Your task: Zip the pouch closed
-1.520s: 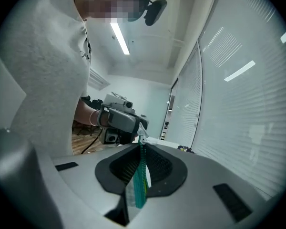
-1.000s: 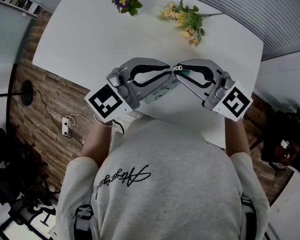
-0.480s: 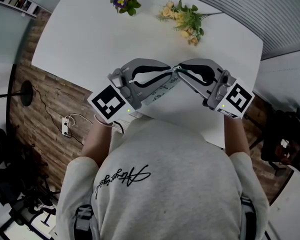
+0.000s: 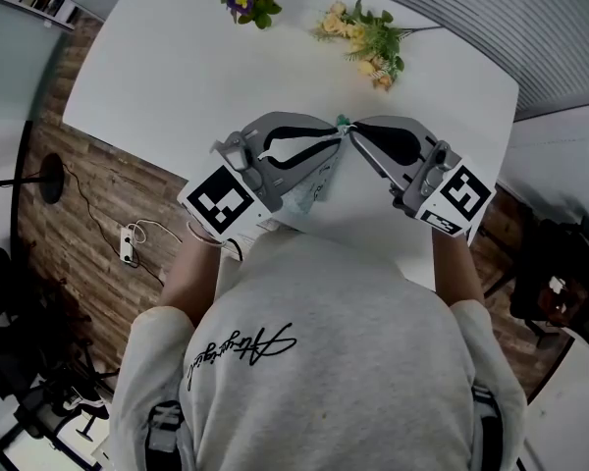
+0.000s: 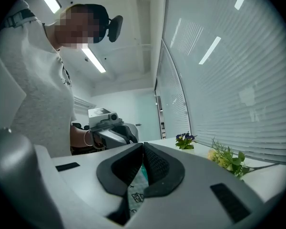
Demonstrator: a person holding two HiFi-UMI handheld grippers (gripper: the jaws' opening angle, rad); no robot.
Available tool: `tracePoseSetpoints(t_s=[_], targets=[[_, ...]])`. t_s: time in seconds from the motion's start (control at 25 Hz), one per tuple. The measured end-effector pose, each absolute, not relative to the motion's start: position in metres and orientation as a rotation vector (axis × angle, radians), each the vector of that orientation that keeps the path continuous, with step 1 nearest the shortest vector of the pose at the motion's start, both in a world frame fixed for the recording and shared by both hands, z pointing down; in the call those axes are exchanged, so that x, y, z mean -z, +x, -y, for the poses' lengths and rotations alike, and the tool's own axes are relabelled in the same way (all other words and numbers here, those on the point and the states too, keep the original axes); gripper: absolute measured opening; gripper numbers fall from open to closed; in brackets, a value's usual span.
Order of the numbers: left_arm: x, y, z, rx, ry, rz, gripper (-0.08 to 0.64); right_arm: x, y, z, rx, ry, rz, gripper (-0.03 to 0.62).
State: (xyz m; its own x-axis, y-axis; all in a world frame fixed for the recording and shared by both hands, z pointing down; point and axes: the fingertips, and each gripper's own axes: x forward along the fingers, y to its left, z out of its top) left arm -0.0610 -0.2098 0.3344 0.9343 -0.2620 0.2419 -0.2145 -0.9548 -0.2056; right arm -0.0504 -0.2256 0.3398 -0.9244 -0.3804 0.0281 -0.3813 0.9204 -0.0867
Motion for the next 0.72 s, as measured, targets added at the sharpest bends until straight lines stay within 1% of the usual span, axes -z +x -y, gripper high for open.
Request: tracePoseSetpoints(t_s=[0.4, 0.72], targets=[[-0.328, -0.059, 0.207, 0.413, -2.890, -0.348, 0.029, -0.335, -0.050, 0.227, -0.233, 0.678, 3.021, 0.006], [-0.295, -0.059, 0.208, 0.349, -2.878, -0.379, 0.029, -0.303, -0.052, 0.228, -0.145, 0.758, 2.996, 0.006]])
